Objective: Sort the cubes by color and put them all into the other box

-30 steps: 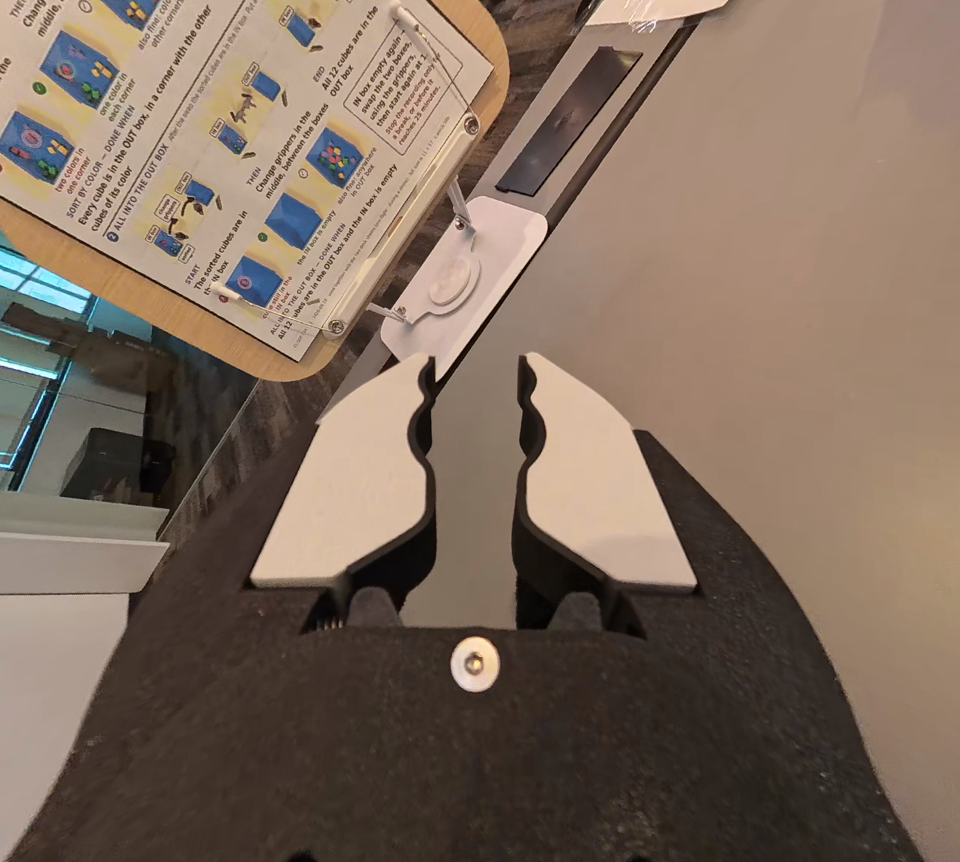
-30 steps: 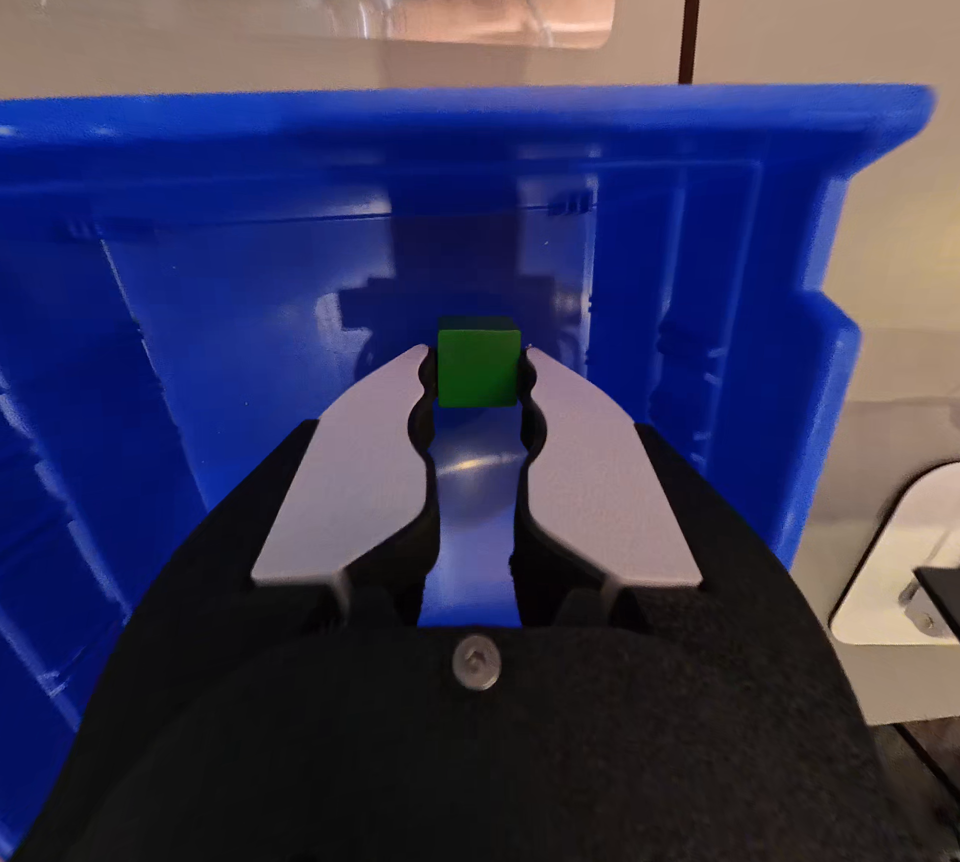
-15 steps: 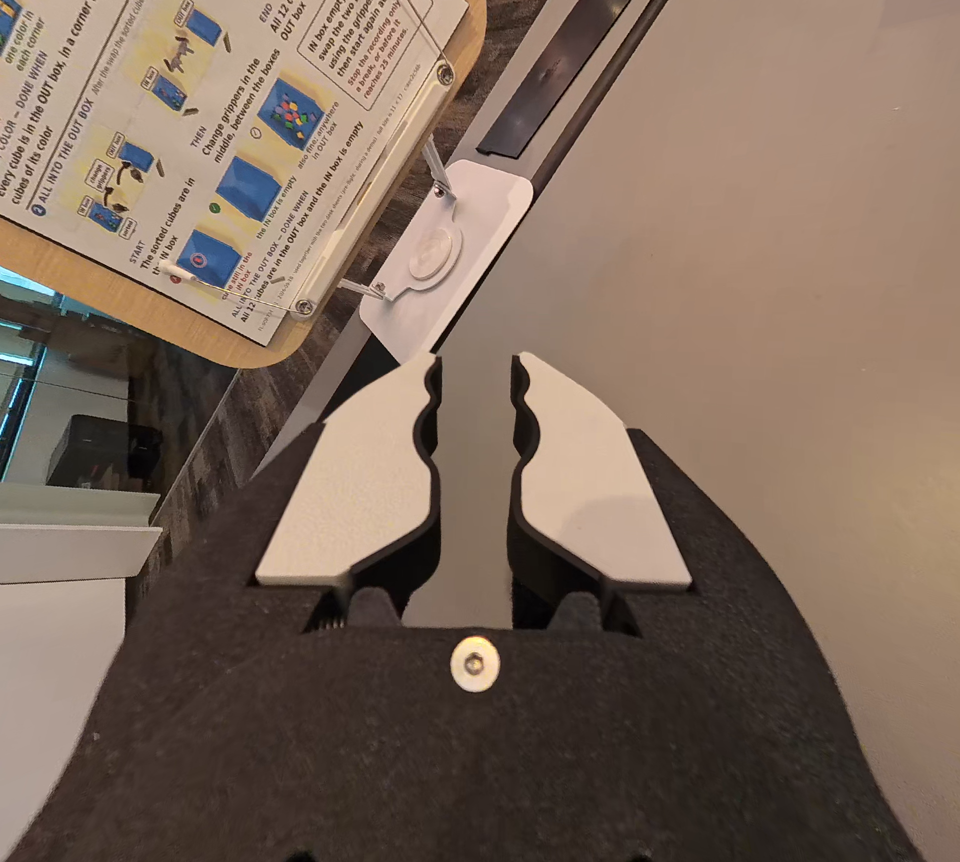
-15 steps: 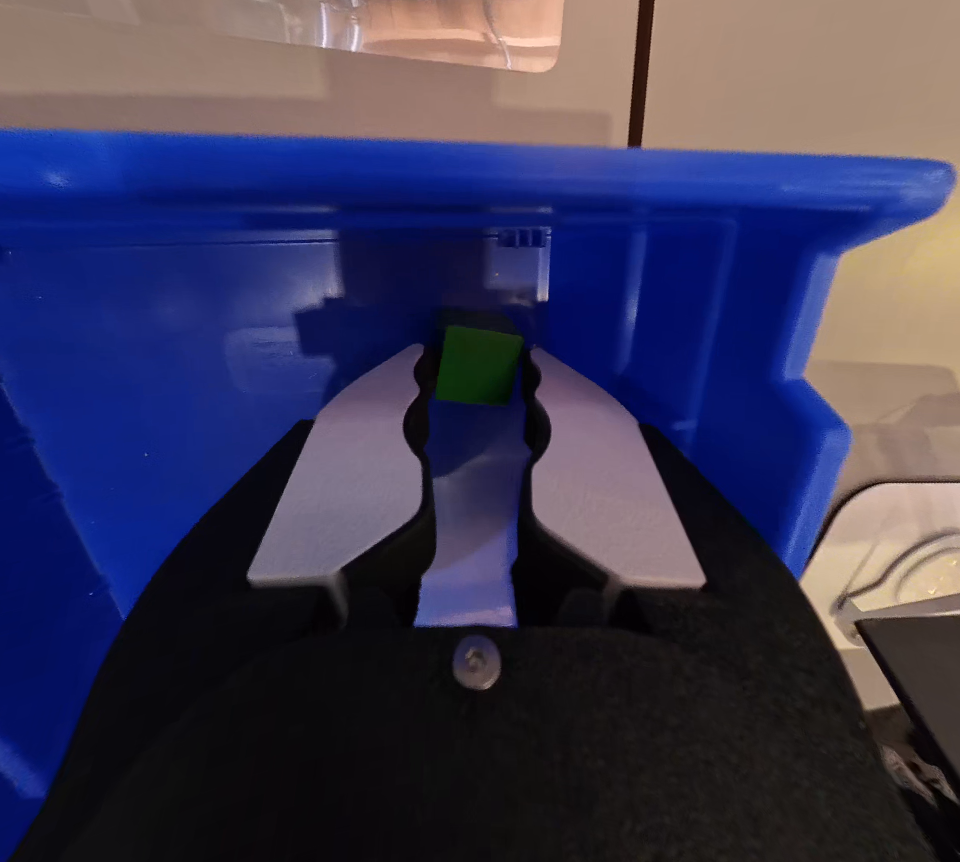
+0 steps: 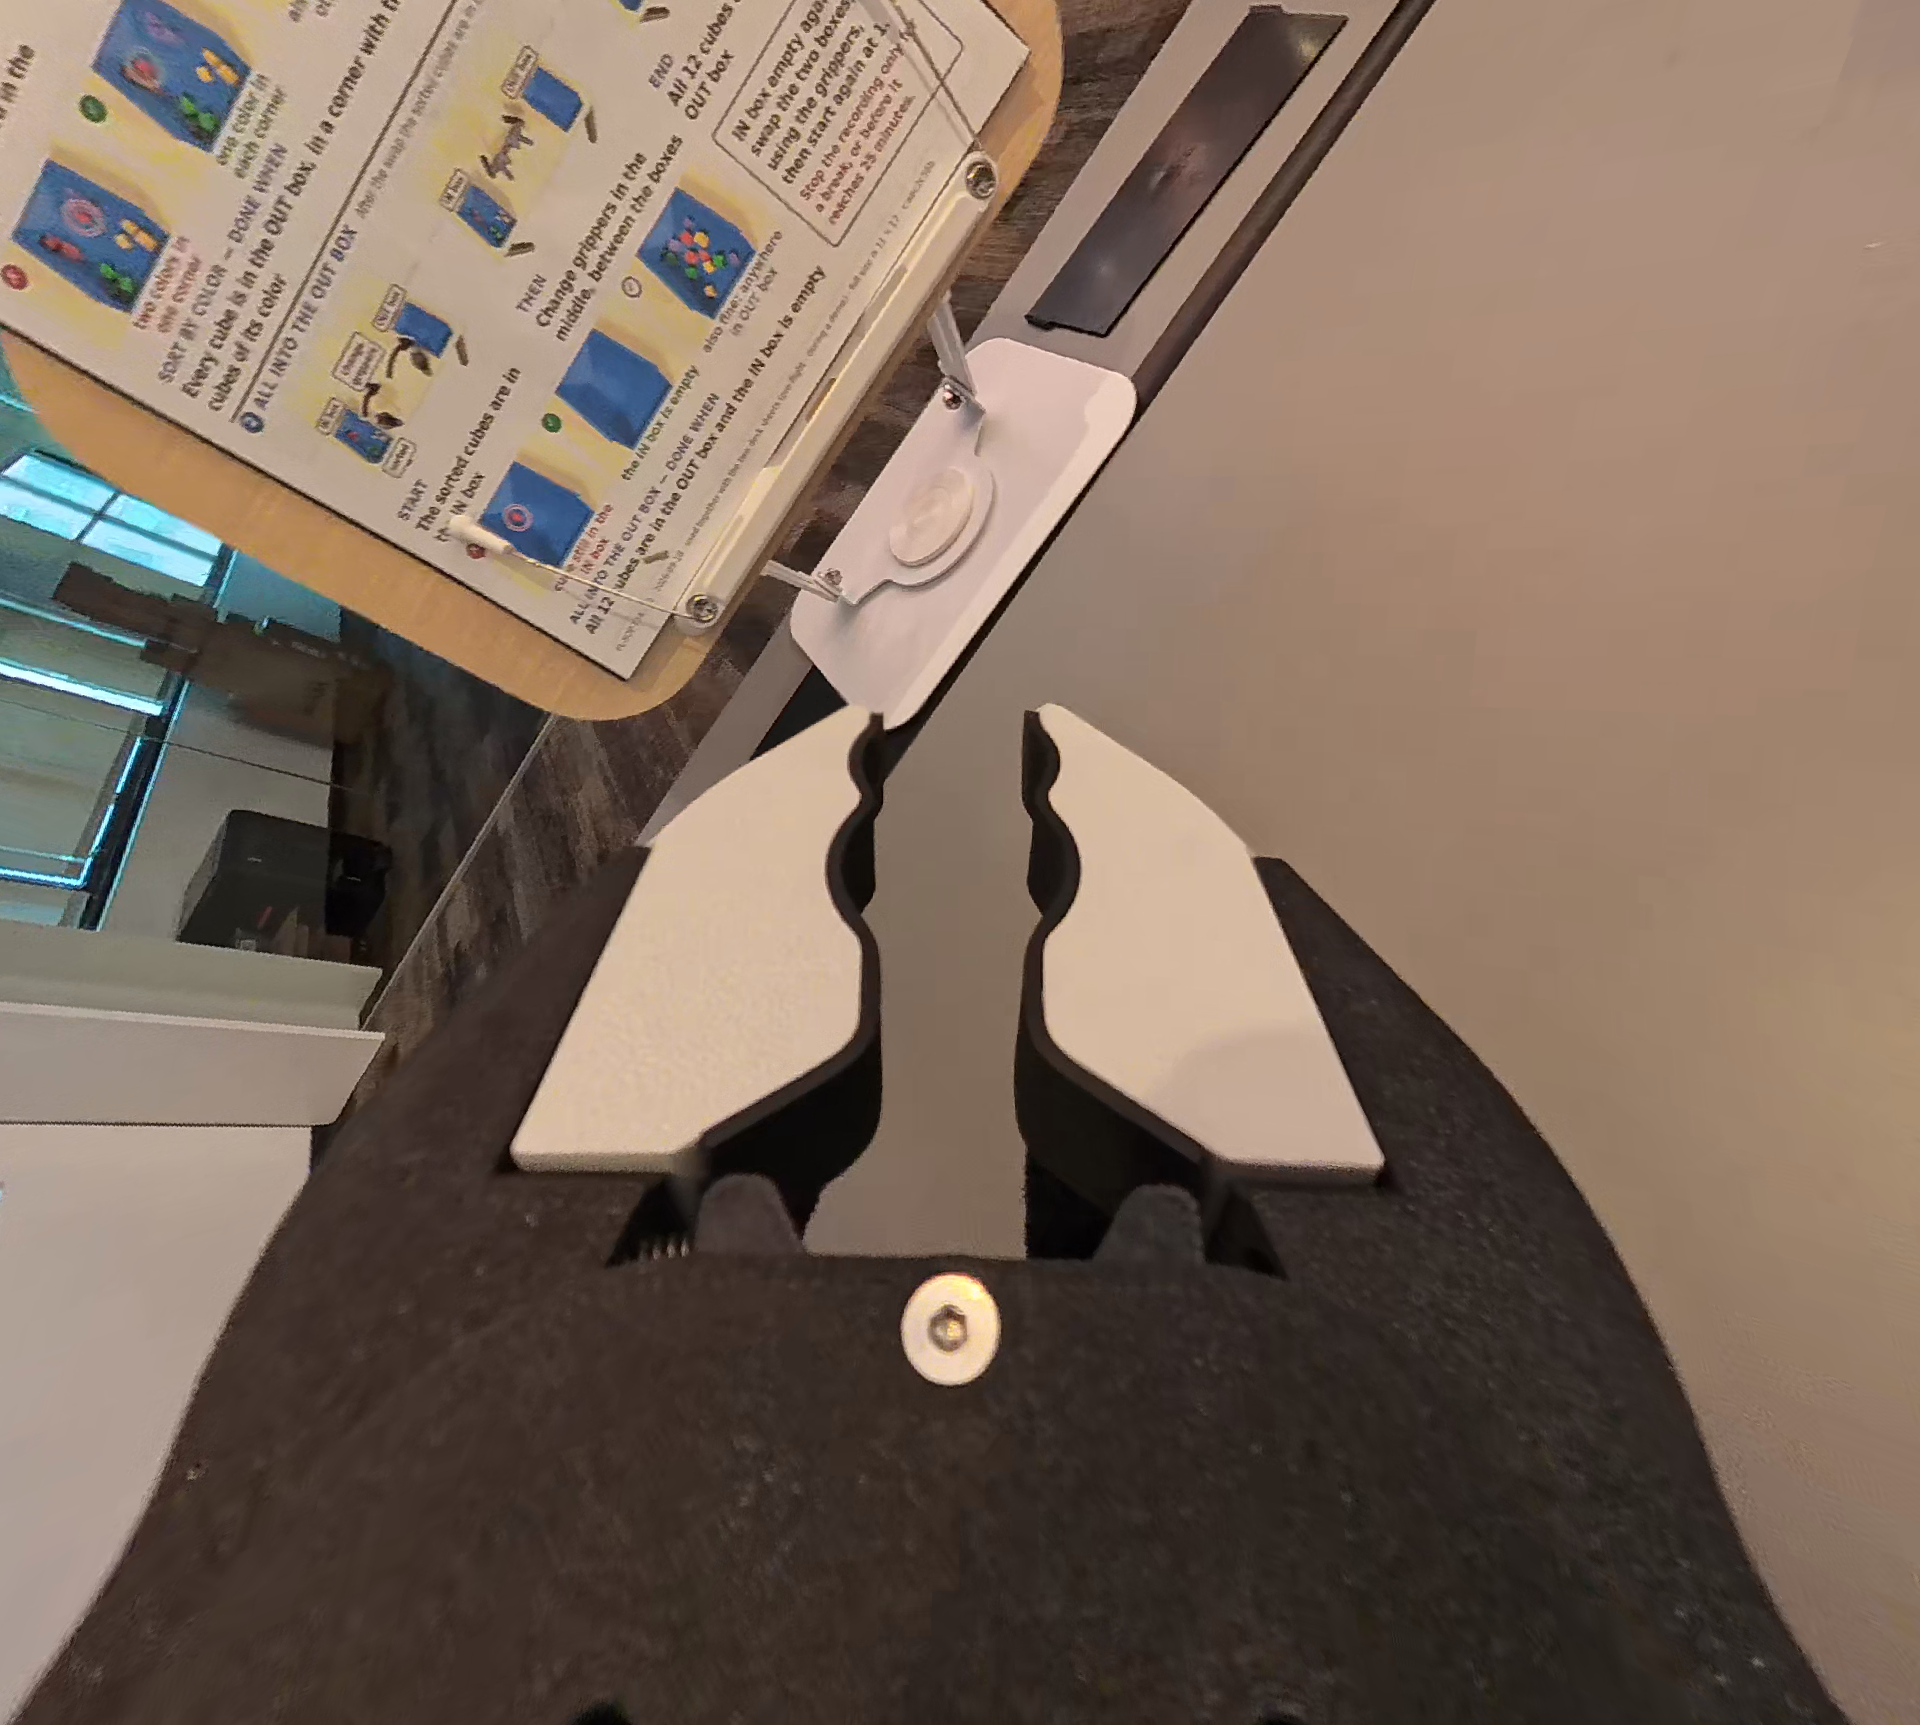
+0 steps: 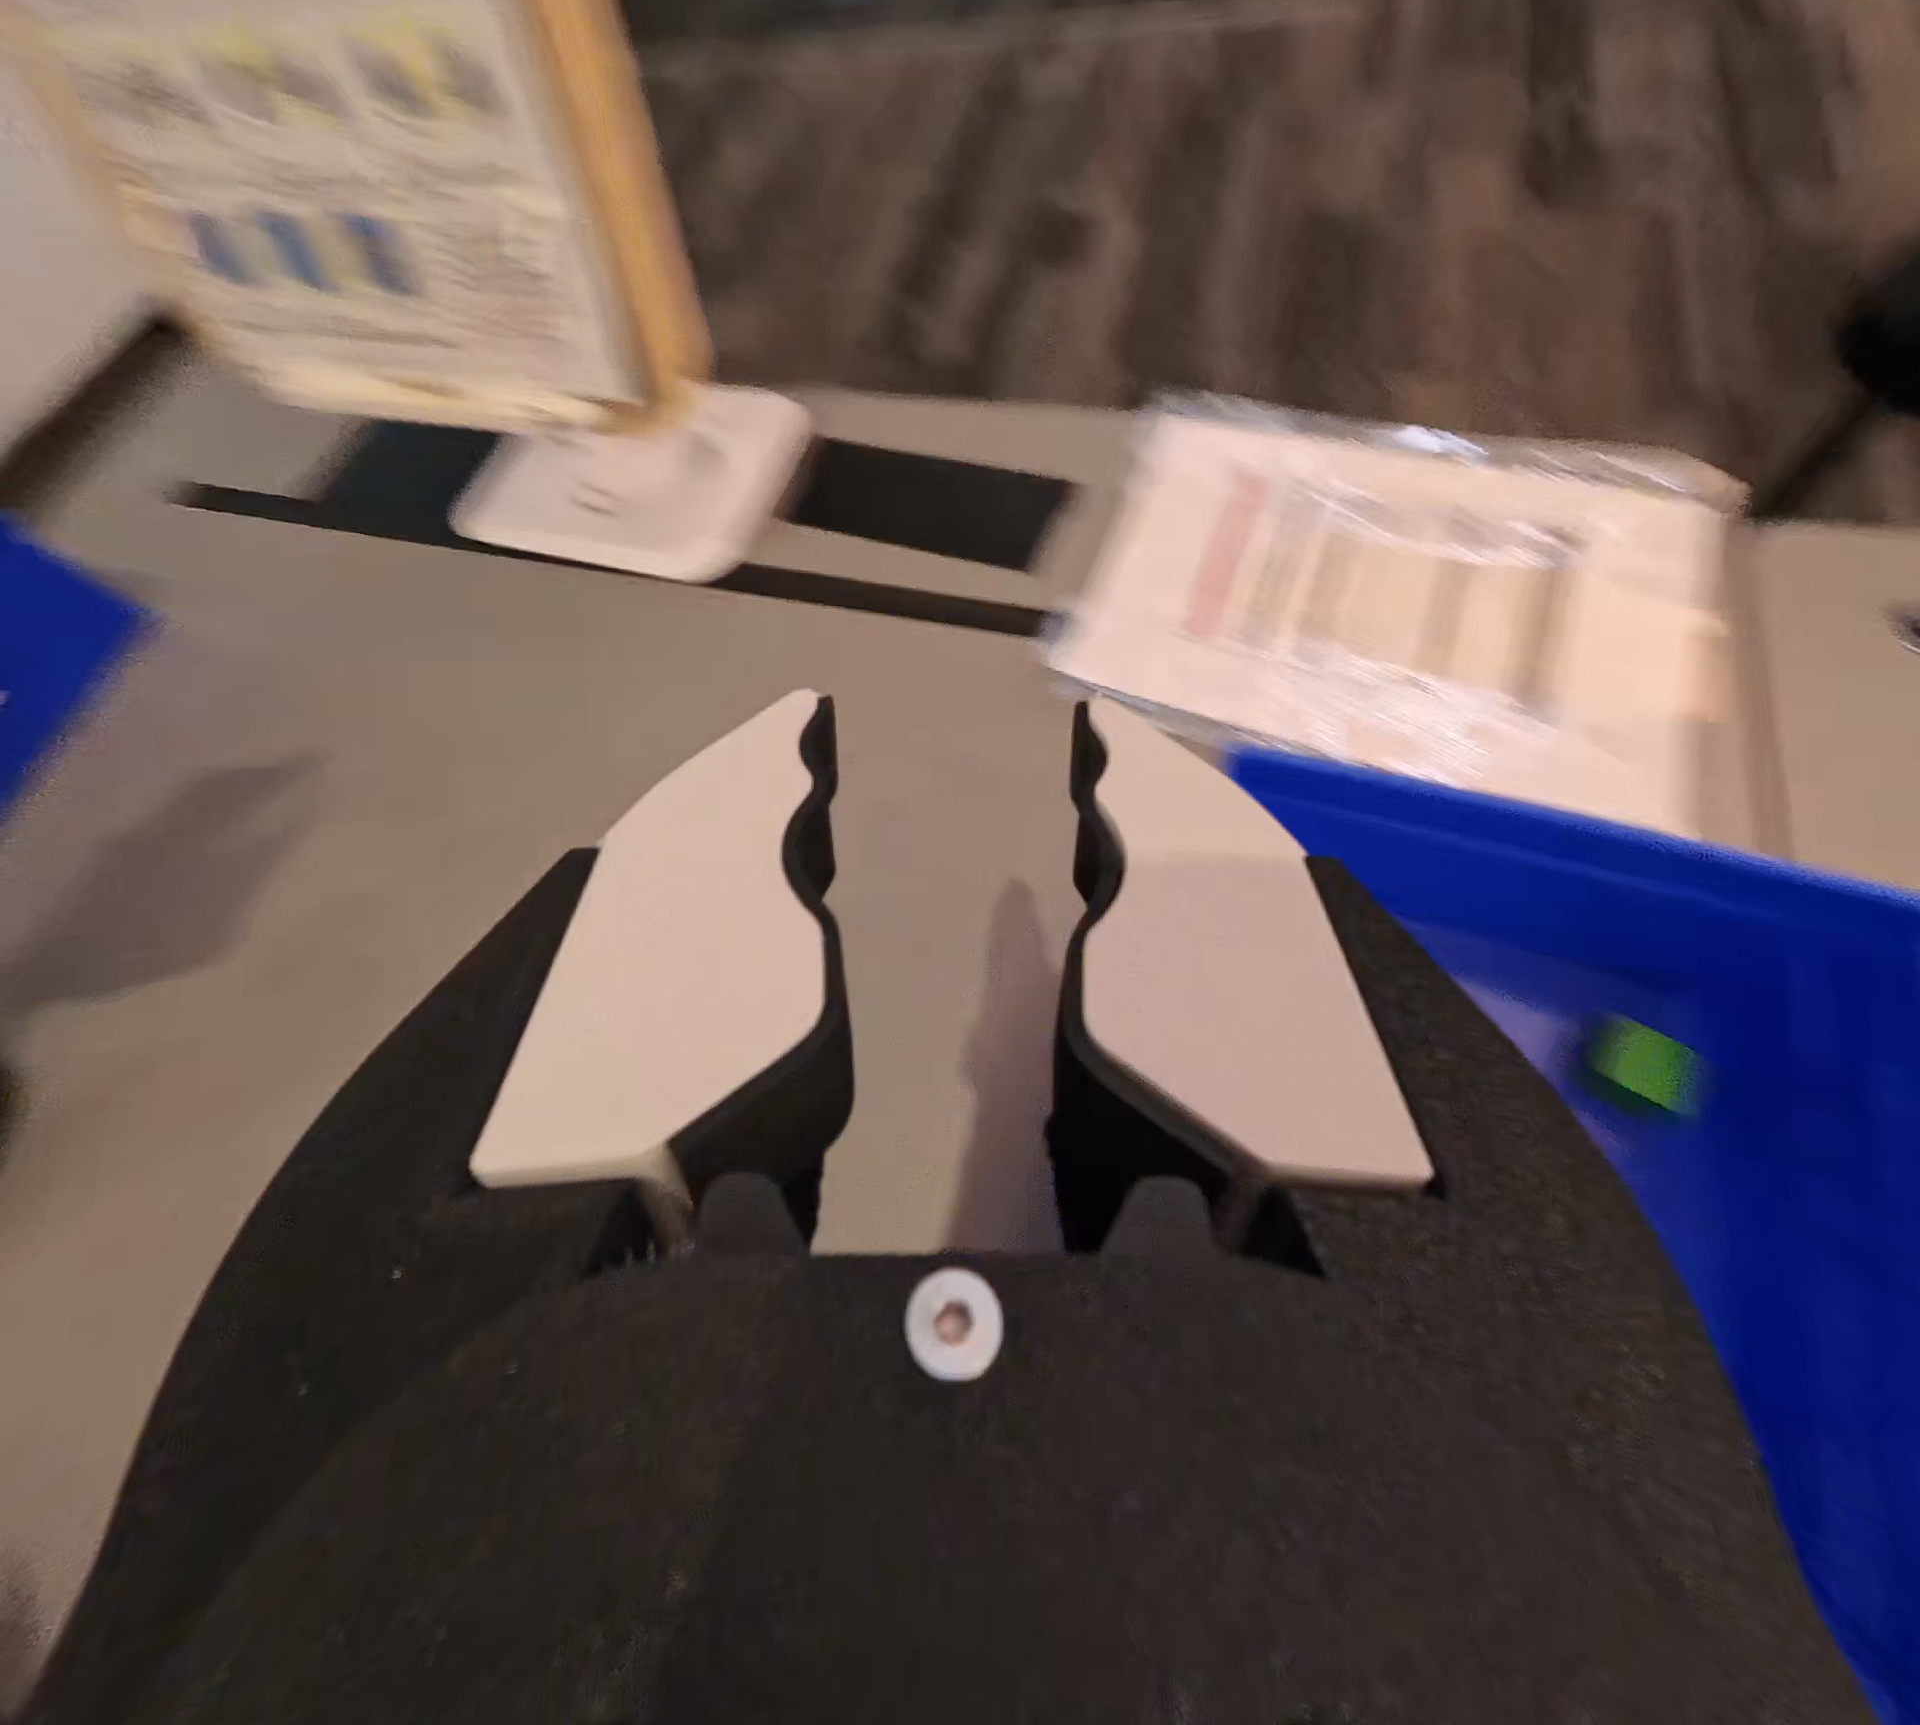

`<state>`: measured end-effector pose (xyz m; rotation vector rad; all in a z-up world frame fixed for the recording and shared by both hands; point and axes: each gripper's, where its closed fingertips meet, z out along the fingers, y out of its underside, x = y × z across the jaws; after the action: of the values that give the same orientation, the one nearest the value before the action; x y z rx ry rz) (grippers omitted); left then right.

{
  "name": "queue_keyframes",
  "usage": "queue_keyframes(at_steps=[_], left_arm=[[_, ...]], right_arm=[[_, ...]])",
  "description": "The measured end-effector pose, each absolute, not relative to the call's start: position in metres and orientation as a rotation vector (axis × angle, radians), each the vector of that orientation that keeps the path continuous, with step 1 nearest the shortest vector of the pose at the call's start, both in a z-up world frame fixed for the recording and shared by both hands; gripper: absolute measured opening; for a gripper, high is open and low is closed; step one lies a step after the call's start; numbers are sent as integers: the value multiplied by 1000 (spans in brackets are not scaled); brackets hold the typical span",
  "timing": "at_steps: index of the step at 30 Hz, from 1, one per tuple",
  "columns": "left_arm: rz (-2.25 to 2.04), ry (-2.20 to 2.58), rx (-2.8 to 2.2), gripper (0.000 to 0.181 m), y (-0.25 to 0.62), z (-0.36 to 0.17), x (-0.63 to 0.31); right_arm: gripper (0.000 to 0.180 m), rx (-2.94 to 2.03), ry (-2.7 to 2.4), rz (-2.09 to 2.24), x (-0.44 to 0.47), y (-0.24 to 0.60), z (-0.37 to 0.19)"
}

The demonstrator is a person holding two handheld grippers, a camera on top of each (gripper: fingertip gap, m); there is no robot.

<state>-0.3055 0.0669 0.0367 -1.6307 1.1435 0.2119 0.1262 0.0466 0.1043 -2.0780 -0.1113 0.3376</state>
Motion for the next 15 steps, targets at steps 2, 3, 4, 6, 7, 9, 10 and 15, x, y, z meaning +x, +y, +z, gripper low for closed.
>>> queue_keyframes(at_steps=[2,3,4,6,7,9,10,15], left_arm=[[225,1120,-1636,25,68,41,-313],[231,1103,-1640,25,69,43,-318],[231,1085,-1647,25,69,46,-323],[204,1050,-1671,25,67,50,-331],[187,1026,-1684,26,65,54,-336],[187,963,-1694,28,60,68,-352],[209,930,-1692,29,56,77,-365],[345,762,-1777,25,45,103,-468]], right_arm=[[44,-1993,-227,489,63,31,122],[45,-1982,-289,539,36,25,122],[46,-1988,-344,576,12,21,118],[46,-2010,-447,612,-26,16,104],[45,-1994,-486,619,-40,16,98],[41,-2014,-568,666,-61,20,85],[42,-2059,-577,680,-64,23,79],[42,-2164,-548,606,-43,32,54]])
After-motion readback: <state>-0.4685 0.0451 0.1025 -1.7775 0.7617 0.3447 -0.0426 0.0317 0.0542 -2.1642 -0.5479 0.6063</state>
